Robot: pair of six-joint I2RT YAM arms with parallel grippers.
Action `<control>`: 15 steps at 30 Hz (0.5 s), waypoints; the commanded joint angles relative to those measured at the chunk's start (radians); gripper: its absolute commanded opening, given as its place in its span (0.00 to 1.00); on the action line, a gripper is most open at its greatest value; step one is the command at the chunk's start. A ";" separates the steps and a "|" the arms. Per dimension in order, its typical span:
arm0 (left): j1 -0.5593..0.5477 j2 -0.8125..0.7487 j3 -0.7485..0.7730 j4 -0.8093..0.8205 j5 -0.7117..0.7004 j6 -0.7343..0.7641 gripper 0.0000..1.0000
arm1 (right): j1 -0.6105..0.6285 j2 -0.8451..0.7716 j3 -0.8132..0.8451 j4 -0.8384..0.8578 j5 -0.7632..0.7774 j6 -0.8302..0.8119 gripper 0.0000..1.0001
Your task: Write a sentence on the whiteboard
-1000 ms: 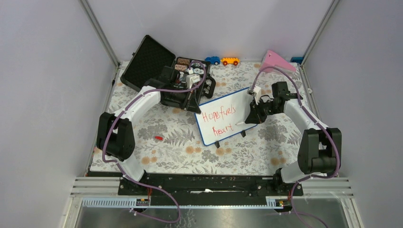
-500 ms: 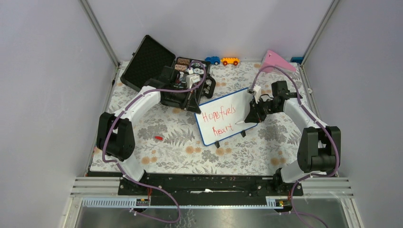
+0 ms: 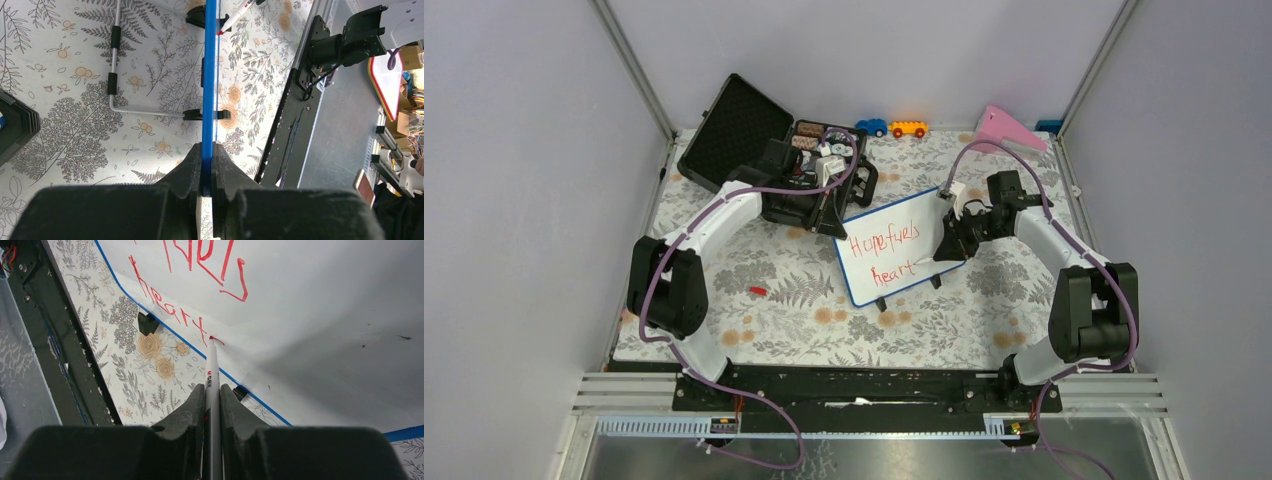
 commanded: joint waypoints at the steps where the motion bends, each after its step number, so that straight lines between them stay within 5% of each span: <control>1: -0.022 -0.013 -0.006 0.001 -0.027 0.044 0.00 | 0.011 0.003 0.022 0.029 0.005 -0.007 0.00; 15: -0.022 -0.007 -0.005 0.002 -0.025 0.042 0.00 | 0.007 -0.014 -0.009 0.013 0.046 -0.047 0.00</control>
